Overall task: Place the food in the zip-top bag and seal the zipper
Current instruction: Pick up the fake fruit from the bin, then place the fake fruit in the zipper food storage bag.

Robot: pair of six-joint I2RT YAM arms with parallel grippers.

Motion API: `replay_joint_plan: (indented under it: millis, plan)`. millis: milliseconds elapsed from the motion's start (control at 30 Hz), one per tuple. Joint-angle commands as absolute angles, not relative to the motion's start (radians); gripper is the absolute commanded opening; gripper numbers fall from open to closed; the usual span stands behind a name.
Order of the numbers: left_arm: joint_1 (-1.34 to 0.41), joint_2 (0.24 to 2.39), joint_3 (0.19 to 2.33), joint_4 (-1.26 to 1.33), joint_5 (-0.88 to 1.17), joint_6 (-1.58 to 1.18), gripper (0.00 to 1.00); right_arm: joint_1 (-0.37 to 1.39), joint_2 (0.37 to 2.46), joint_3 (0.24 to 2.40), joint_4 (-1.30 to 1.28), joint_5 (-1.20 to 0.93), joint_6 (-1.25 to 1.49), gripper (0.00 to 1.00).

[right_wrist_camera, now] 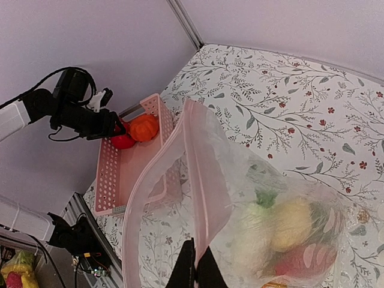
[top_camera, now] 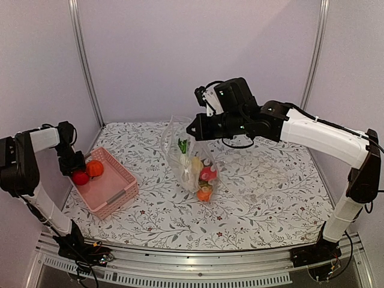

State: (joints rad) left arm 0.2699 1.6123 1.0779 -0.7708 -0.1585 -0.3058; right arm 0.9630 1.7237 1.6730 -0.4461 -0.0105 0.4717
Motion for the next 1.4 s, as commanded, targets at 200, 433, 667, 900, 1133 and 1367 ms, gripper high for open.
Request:
replay_joint_plan:
  millis: [200, 433, 667, 900, 1133, 1367]
  plan:
    - [0.276, 1.574, 1.069, -0.783, -0.174, -0.290, 0.56, 0.969, 1.727, 1.653, -0.414, -0.021, 0.484, 0.00]
    - [0.243, 1.436, 1.019, -0.766, -0.139, -0.288, 0.56, 0.969, 1.723, 1.652, -0.413, -0.011, 0.486, 0.00]
    - [0.172, 1.230, 0.944, -0.756, -0.053, -0.368, 0.55, 0.969, 1.708, 1.658, -0.441, -0.005, 0.477, 0.00]
    - [0.125, 1.011, 0.939, -0.760, 0.295, -0.413, 0.55, 0.968, 1.682, 1.655, -0.454, 0.046, 0.460, 0.00]
    - [-0.112, 0.953, 1.052, -0.747, 0.427, -0.434, 0.54, 0.969, 1.680, 1.662, -0.460, 0.056, 0.453, 0.00]
    - [-0.342, 0.964, 1.106, -0.545, 0.505, -0.527, 0.53, 0.969, 1.693, 1.675, -0.465, 0.040, 0.457, 0.00]
